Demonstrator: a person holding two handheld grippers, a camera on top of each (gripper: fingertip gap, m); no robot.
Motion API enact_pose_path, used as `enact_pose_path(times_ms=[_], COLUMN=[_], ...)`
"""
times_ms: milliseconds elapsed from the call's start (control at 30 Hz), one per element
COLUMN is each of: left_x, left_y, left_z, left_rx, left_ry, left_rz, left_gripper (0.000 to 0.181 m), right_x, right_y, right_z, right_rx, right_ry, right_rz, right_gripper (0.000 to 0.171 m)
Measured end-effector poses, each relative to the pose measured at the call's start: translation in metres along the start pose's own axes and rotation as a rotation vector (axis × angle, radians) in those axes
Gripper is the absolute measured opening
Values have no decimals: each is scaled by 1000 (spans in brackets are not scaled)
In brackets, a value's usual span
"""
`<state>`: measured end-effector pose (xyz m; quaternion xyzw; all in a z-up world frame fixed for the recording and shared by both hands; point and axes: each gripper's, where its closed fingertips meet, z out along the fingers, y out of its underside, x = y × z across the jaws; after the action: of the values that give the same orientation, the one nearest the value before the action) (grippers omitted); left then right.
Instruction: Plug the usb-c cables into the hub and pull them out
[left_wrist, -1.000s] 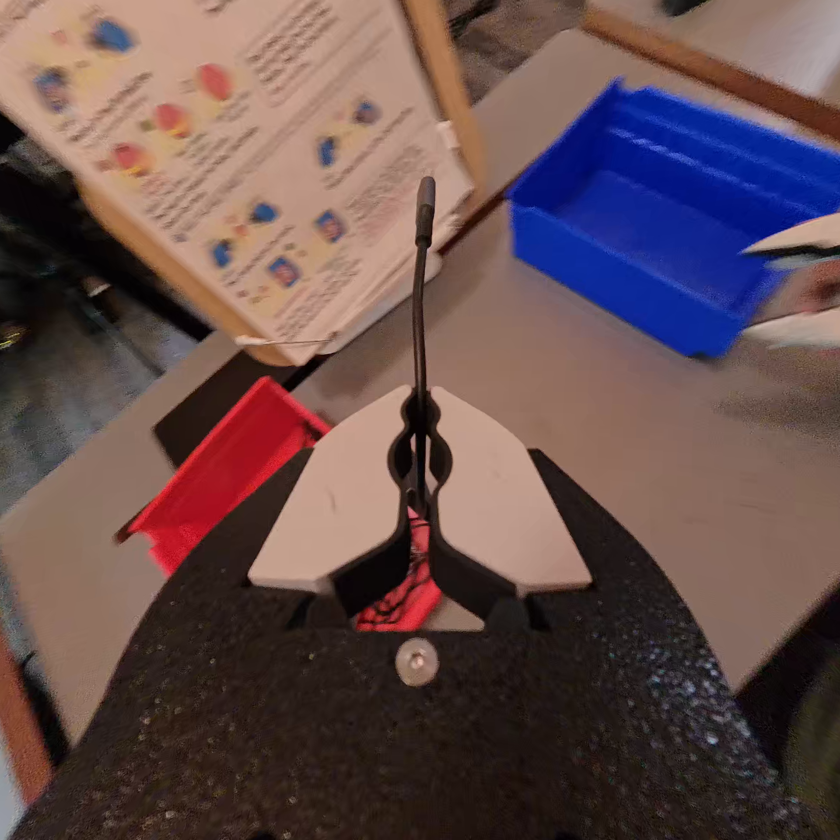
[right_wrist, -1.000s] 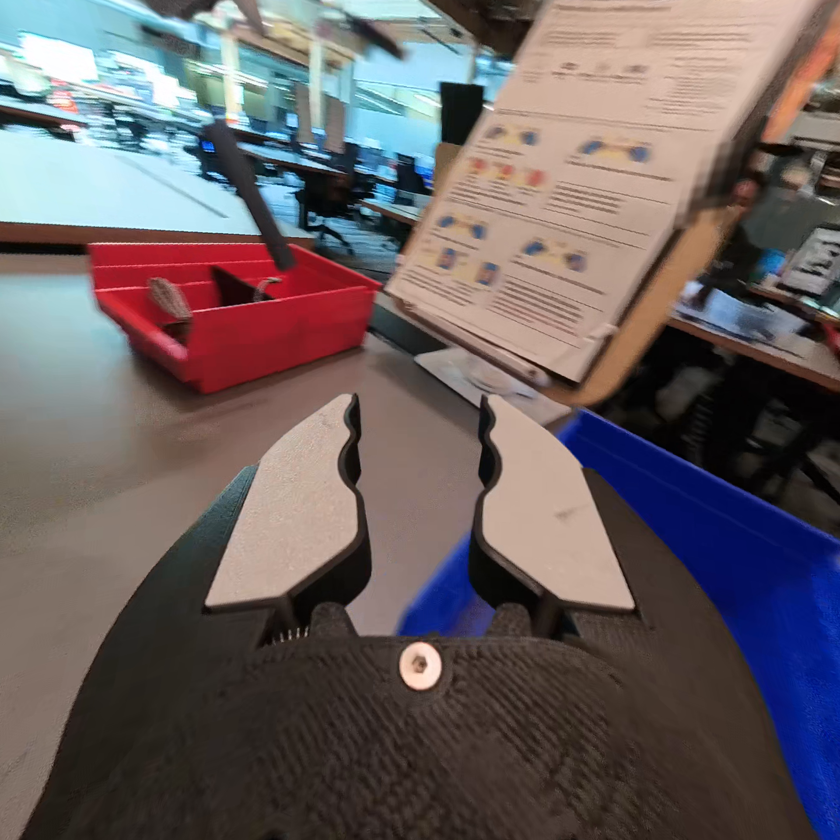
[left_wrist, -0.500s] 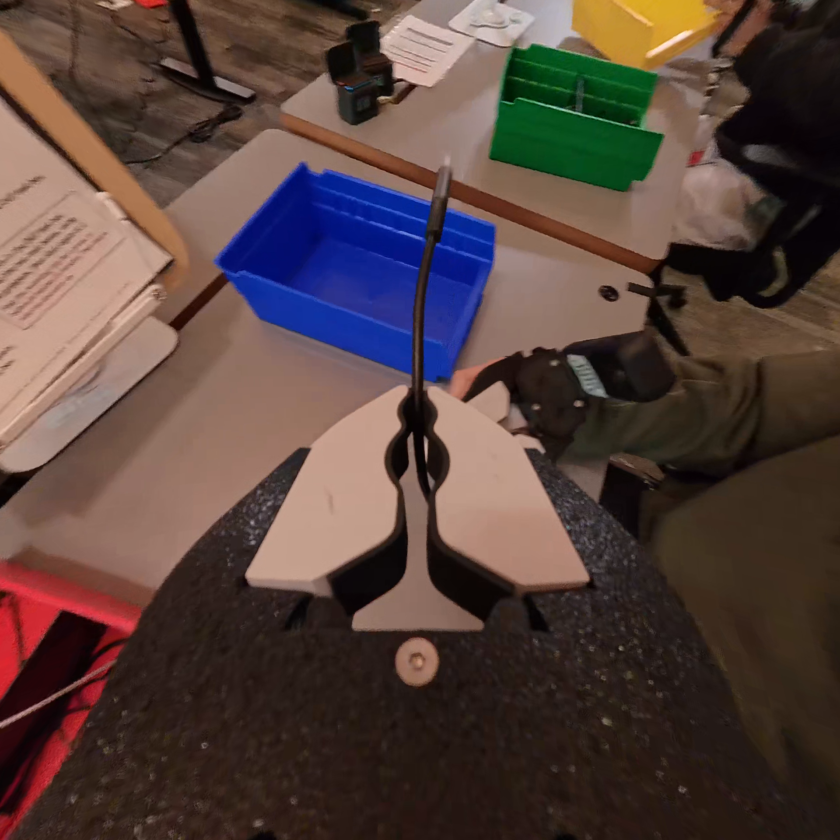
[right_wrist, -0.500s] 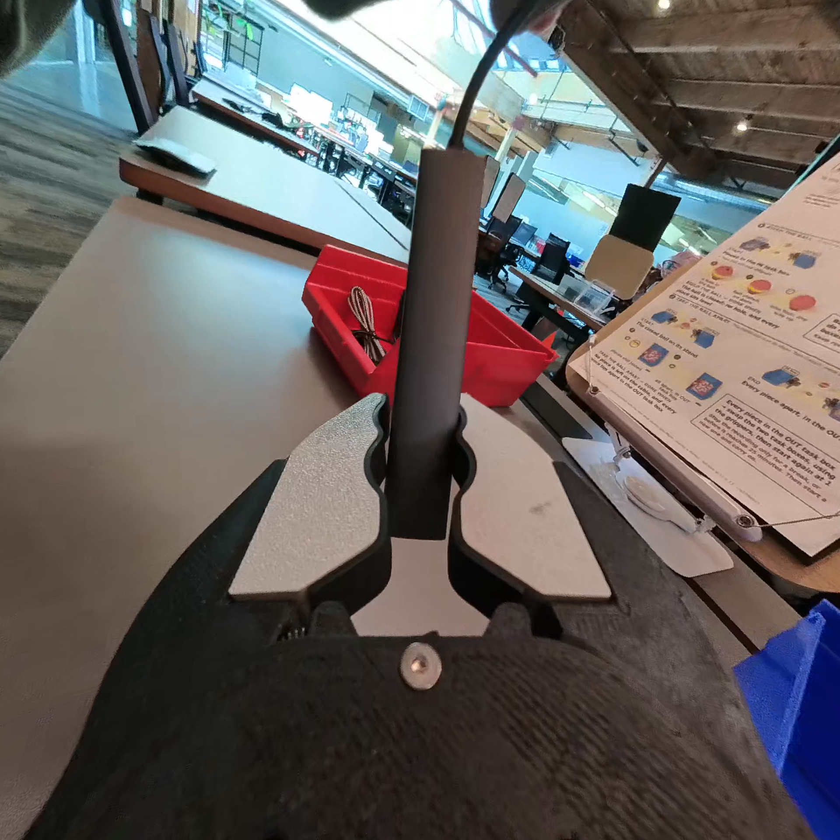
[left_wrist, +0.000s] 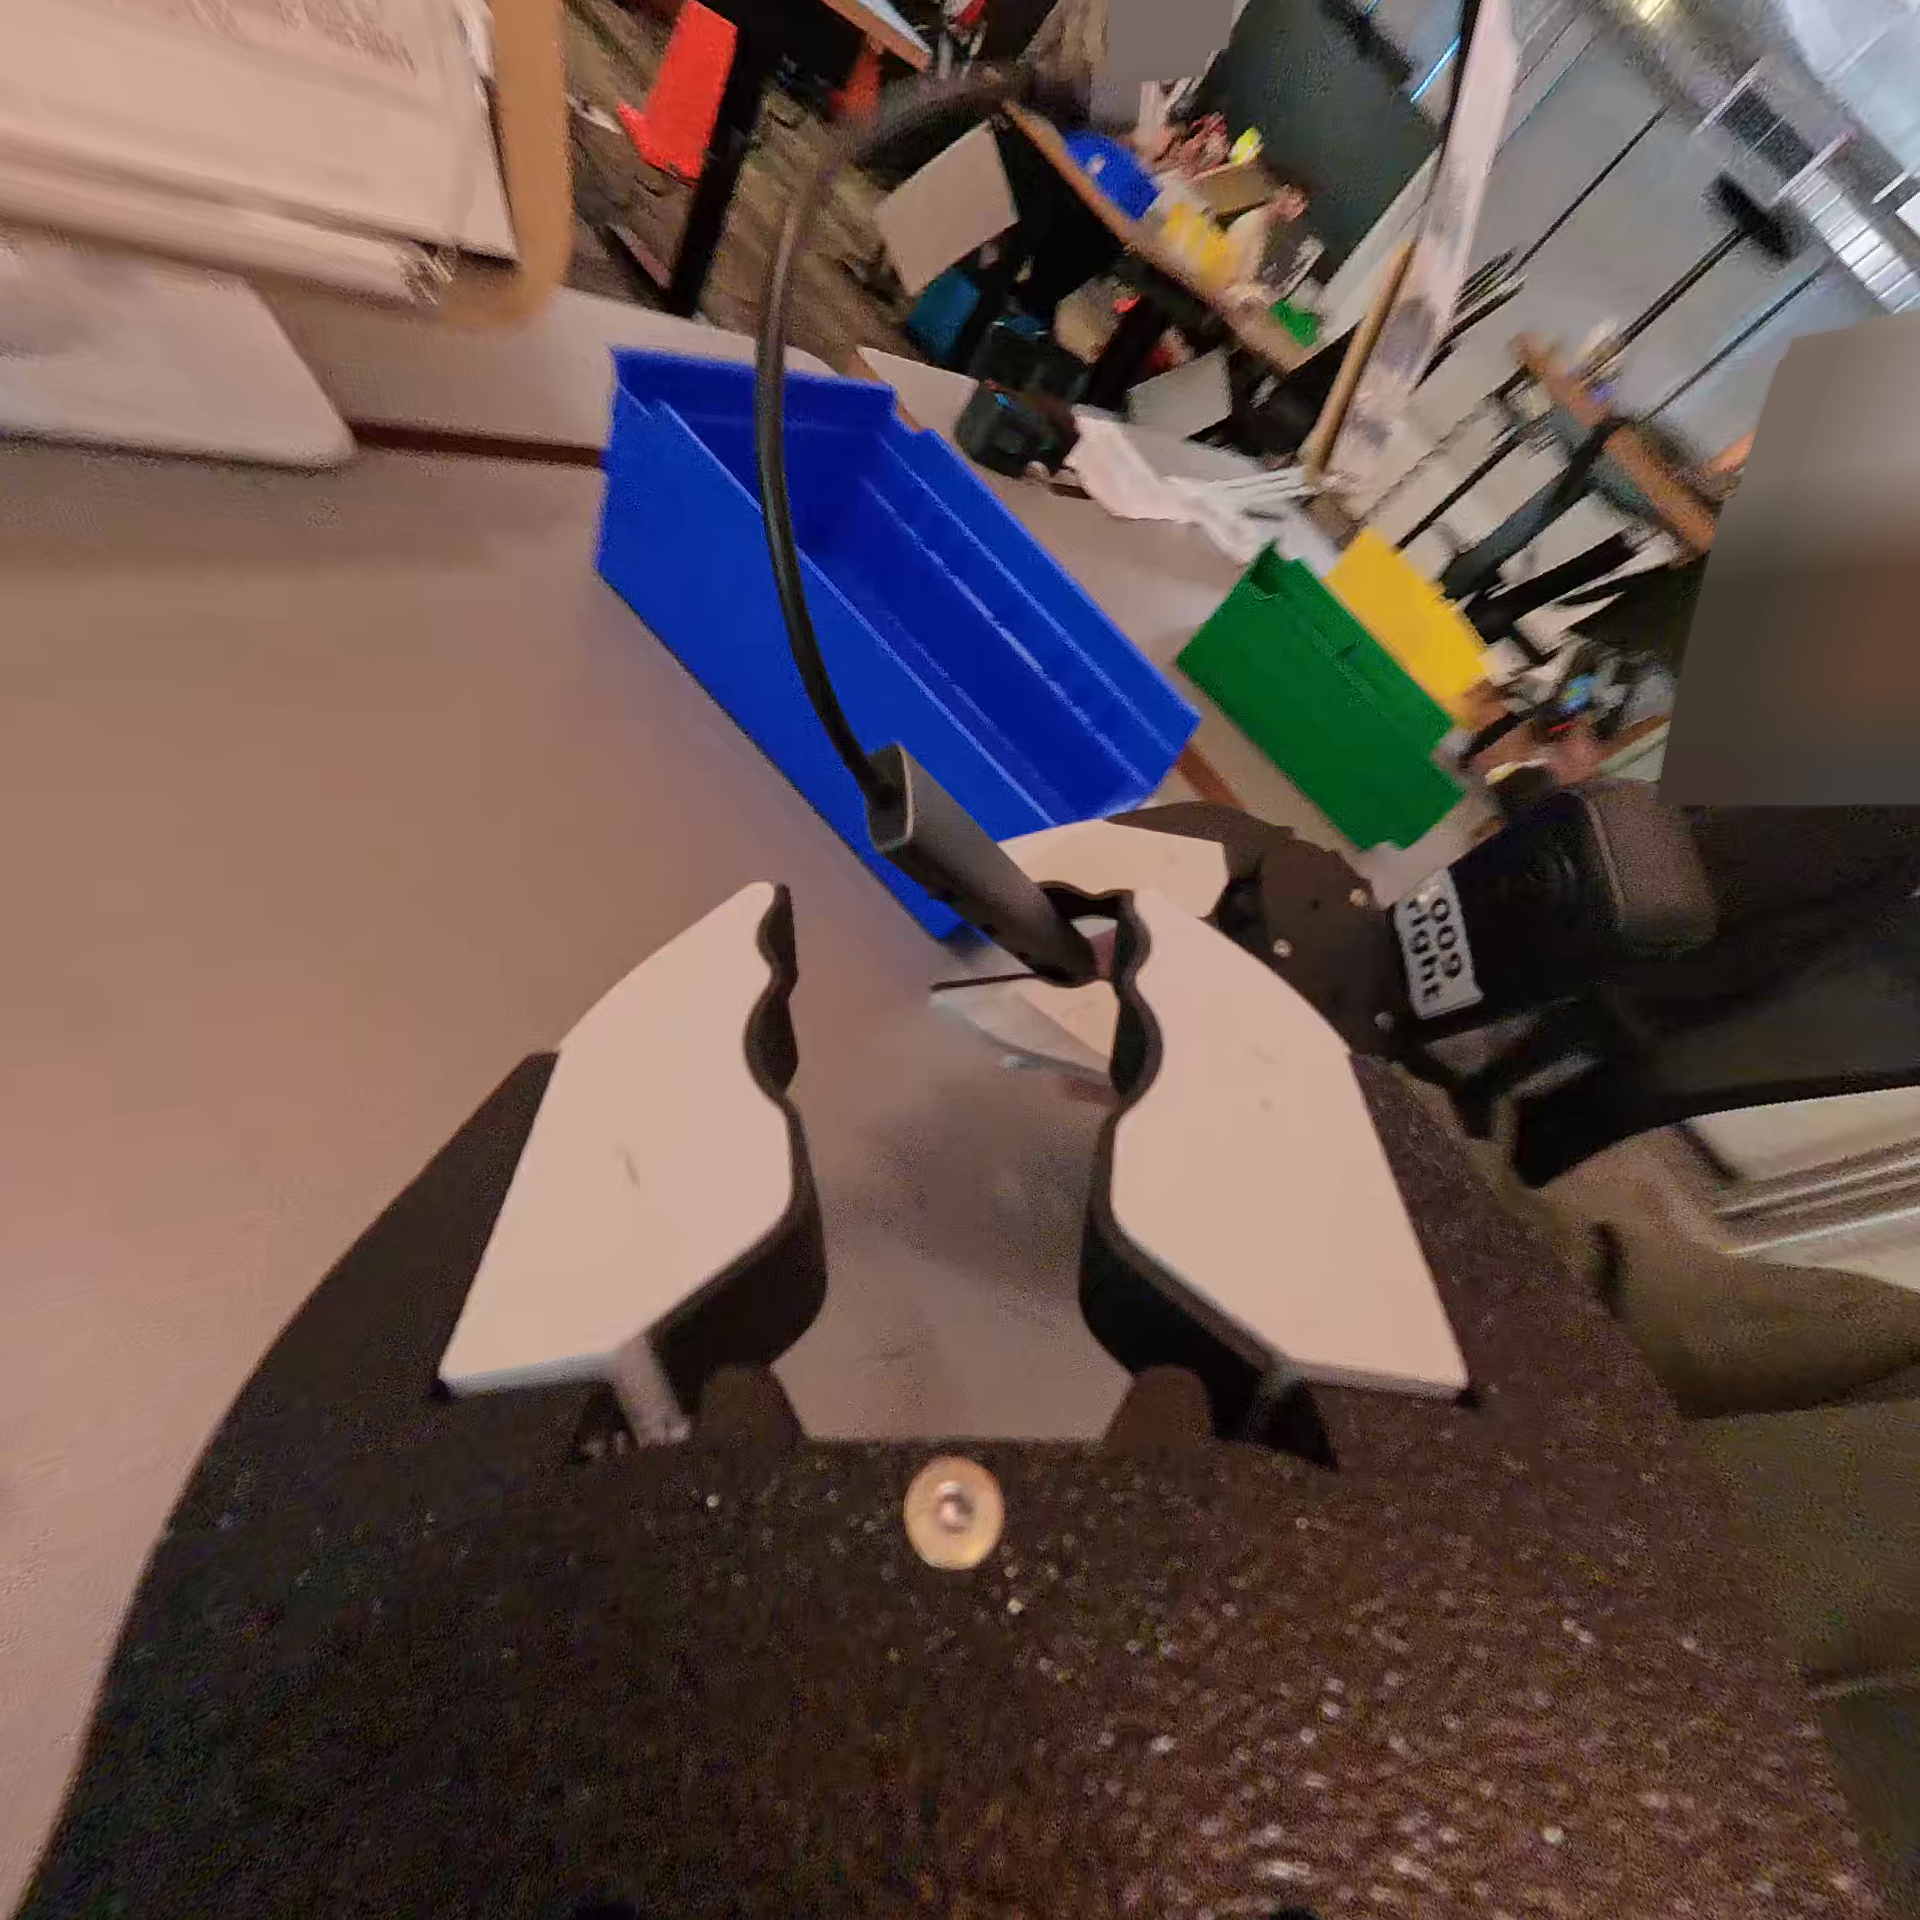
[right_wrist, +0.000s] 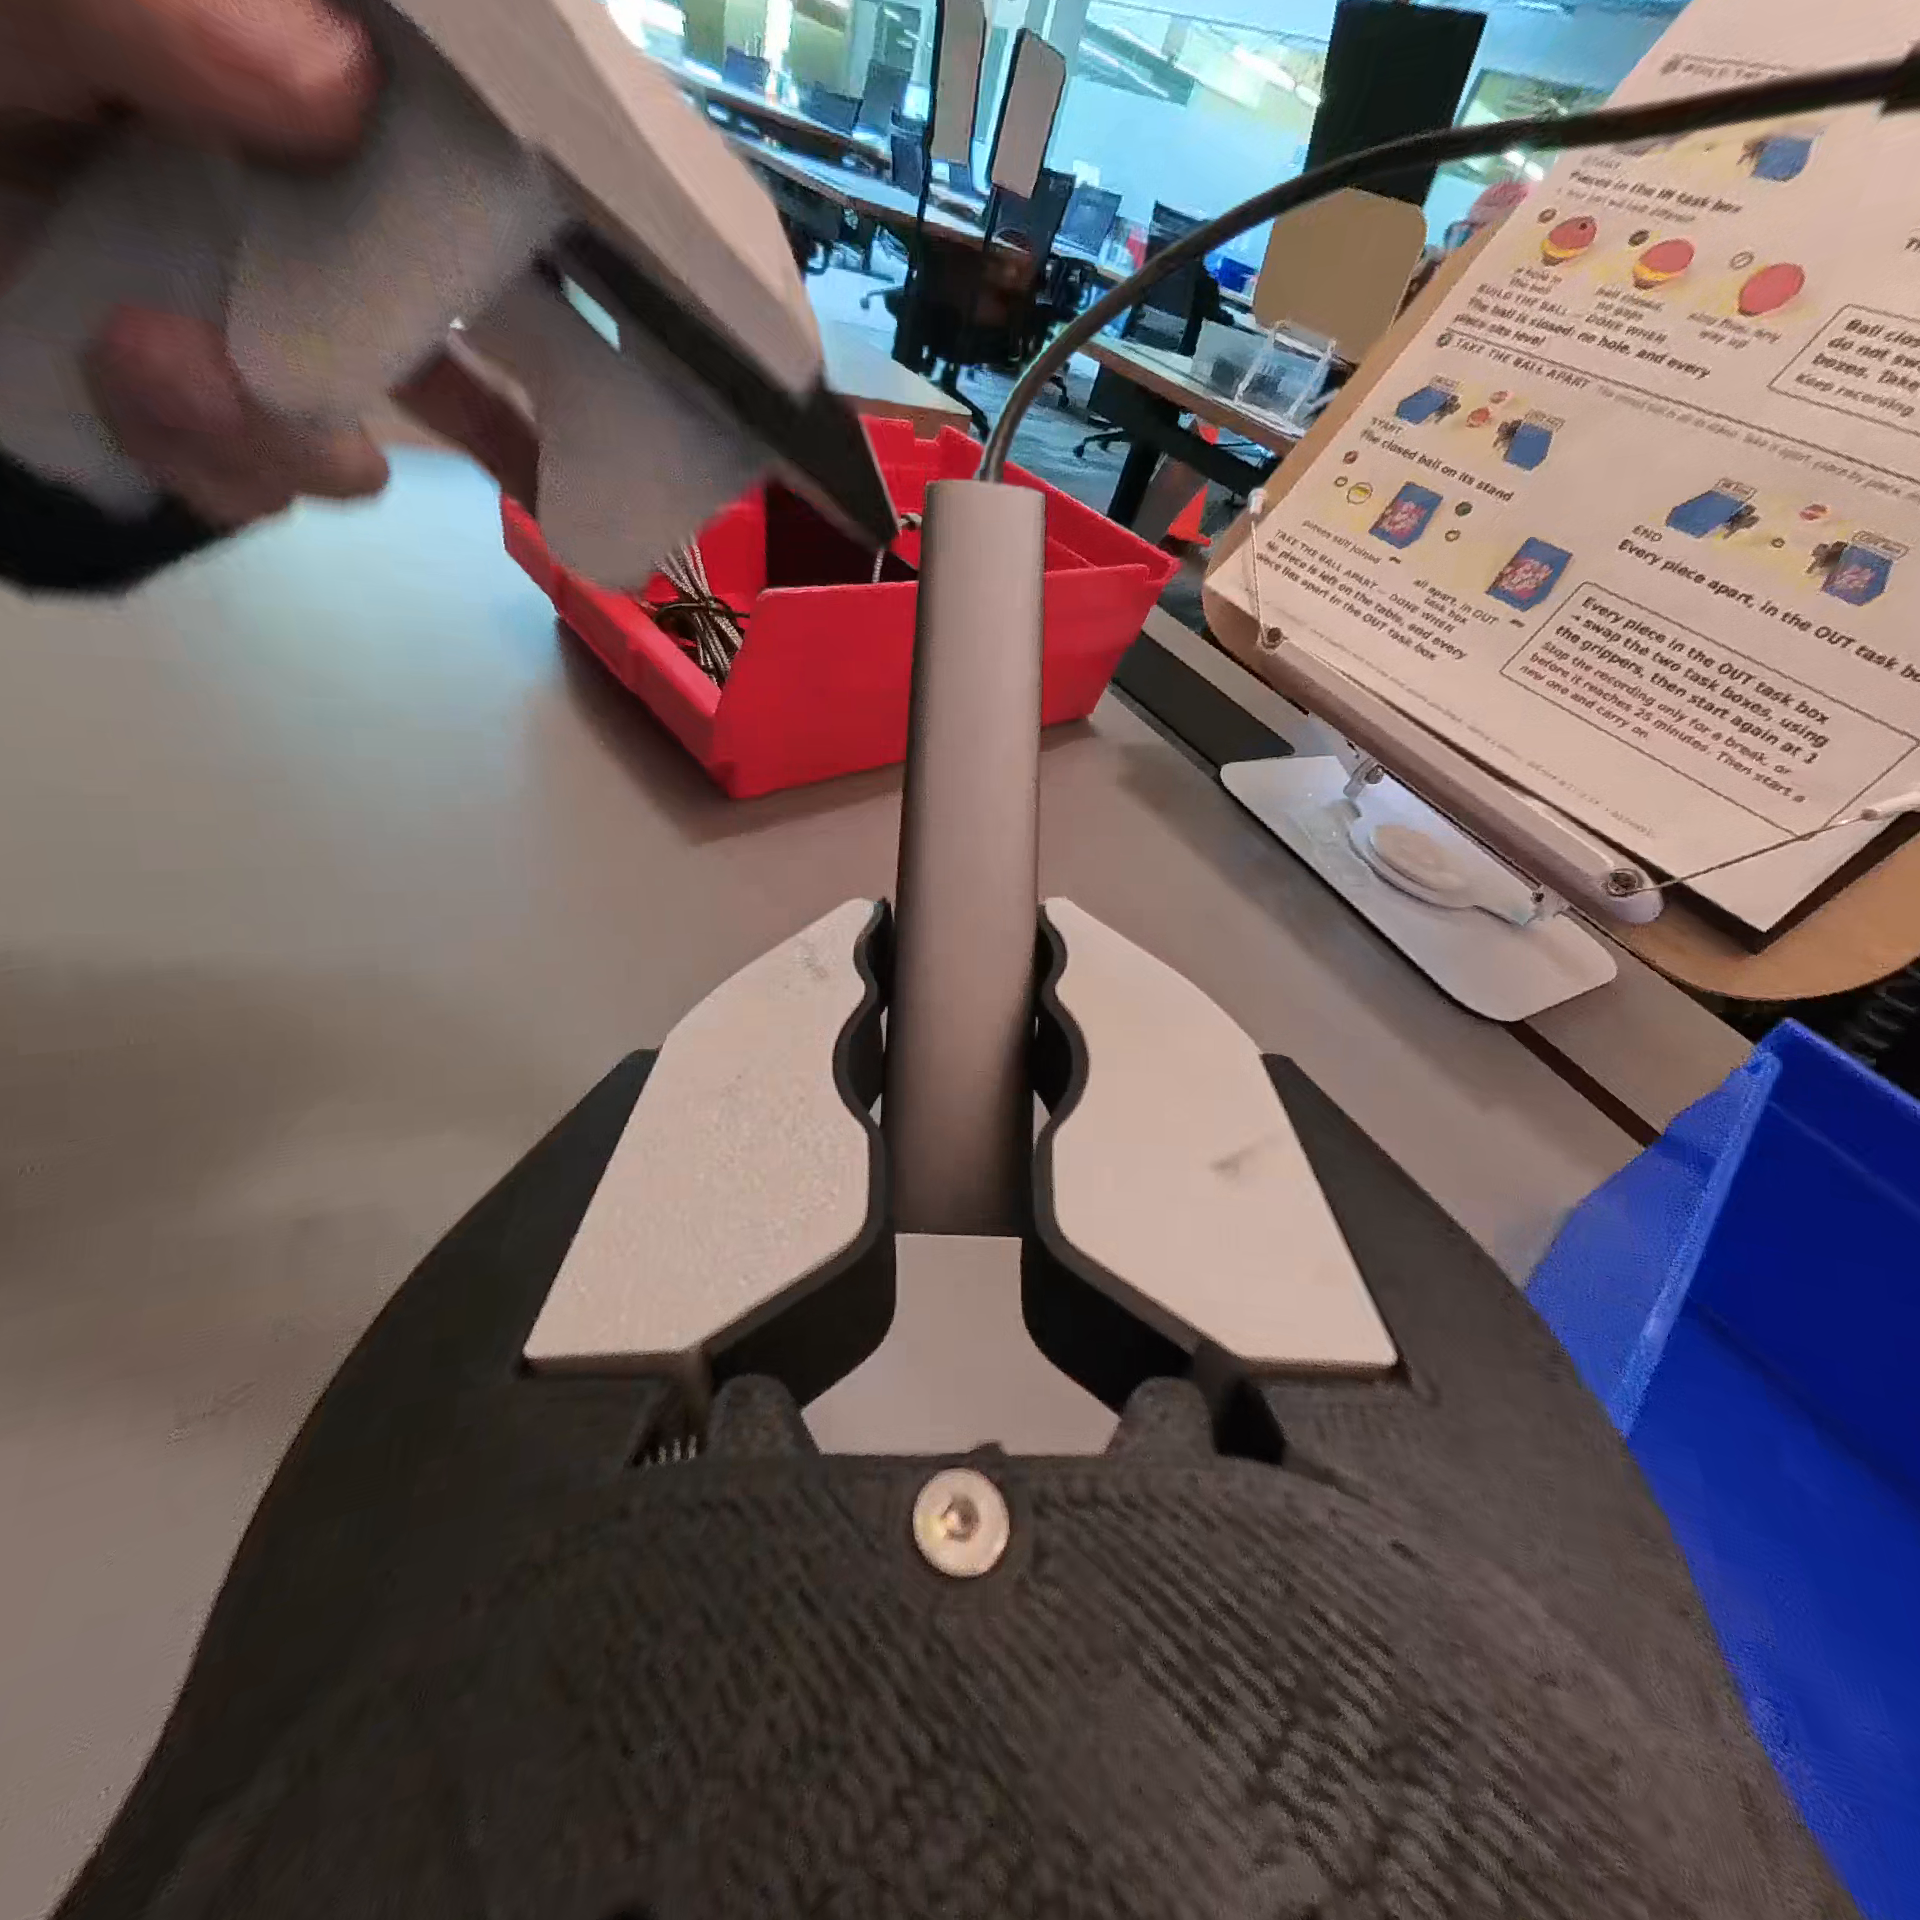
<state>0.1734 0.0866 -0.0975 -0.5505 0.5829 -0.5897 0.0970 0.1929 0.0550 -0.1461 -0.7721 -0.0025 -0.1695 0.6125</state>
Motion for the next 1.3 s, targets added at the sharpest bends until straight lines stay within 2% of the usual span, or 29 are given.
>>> enact_pose_path(times_ms=[67,133,167,200,333,433,533,600,667,733,900,1167,1300], left_x=[1,1,4,4,-4,-6,-6,-2,0,0,-6,-10,-9], left_y=[19,27,26,25,34,39,40,41,44,46,44,42,42], left_z=[17,29,32,34,47,58,68,72,75,75,69,60,61], left_rx=[-4,29,72,105,119,105,93,56,4,-33,-72,-107,-124], left_ry=[65,139,190,230,352,437,481,504,500,485,466,392,369], left_rz=[-97,-192,-235,-272,-466,-629,-719,-722,-698,-673,-650,-580,-559], left_gripper=[55,36,17,11,10,10,10,10,10,10,9,10,10], right_x=[-10,-18,-20,-20,-15,-9,-4,-4,-1,-7,-9,-14,-16], right_y=[-1,1,2,4,14,12,14,18,19,16,18,19,19], right_z=[4,7,8,8,6,-5,-19,-26,-33,-36,-35,-28,-27], right_rx=[8,5,6,10,51,172,257,267,287,325,315,273,259], right_ry=[-23,-34,-25,-14,19,97,160,159,174,125,134,152,159], right_rz=[6,-11,-30,-37,-20,-41,9,76,120,157,133,126,130], right_gripper=[24,24,24,24,25,26,42,54,54,44,19,28,28])
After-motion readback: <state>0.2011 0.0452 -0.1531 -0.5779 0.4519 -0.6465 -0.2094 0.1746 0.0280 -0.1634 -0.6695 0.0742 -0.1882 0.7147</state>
